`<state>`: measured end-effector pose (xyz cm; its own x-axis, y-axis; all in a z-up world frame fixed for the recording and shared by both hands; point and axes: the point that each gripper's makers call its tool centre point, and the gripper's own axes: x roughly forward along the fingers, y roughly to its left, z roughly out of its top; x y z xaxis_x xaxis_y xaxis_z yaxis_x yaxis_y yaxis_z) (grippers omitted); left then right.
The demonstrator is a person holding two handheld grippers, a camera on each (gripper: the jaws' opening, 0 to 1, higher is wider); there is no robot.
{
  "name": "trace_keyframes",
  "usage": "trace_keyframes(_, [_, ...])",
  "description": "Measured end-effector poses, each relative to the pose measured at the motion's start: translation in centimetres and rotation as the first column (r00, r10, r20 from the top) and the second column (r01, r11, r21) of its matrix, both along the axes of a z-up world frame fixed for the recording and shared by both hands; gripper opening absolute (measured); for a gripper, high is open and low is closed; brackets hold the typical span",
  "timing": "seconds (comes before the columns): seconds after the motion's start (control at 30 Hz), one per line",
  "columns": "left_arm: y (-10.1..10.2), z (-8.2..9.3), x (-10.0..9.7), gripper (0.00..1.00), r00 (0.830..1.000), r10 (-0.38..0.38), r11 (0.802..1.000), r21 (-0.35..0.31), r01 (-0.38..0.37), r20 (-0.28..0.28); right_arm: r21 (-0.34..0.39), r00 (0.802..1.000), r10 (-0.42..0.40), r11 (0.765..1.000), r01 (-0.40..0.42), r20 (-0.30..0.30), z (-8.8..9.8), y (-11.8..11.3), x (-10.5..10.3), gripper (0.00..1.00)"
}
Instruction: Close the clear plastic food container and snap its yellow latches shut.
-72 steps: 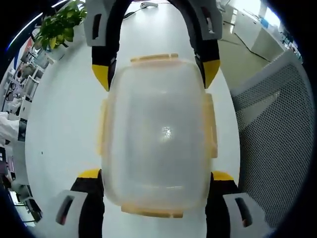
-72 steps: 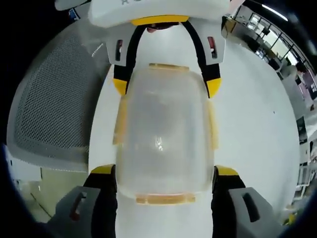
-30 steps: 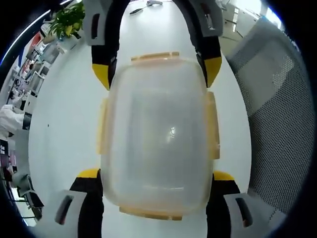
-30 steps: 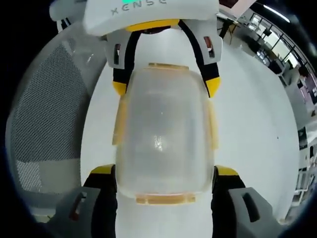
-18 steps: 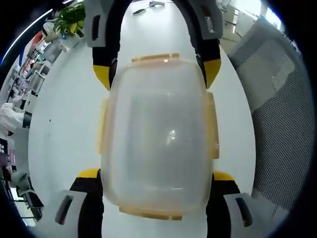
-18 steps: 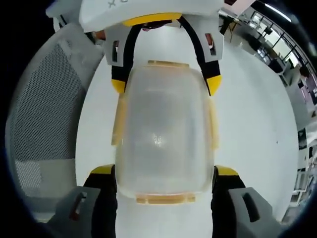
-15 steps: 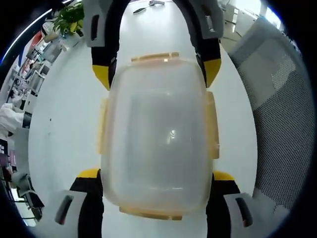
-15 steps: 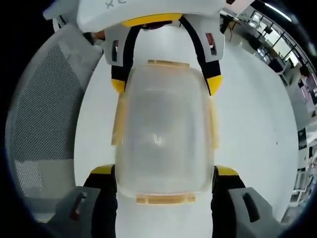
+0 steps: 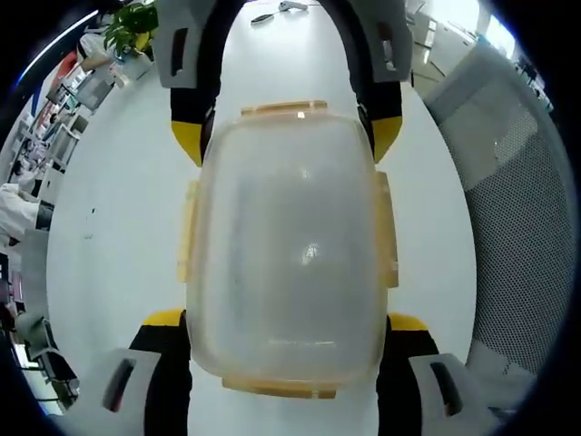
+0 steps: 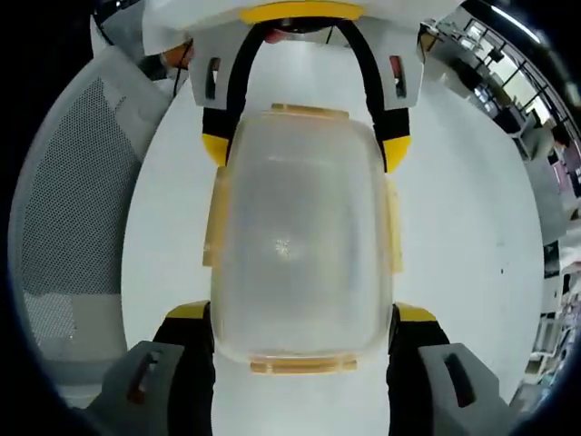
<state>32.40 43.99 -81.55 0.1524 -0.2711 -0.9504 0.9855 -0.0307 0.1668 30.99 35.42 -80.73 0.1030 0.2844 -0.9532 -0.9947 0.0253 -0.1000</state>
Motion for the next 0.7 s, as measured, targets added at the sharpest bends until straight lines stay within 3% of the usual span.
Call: trace_keyframes(0.7, [0.7, -0.1, 3.7, 0.82, 1.000, 0.007, 1.000, 0.021, -0.007, 0.004, 0.025, 1.000, 0.005, 1.000, -0.005, -0.001, 0.0, 0.7, 3.9, 0.75])
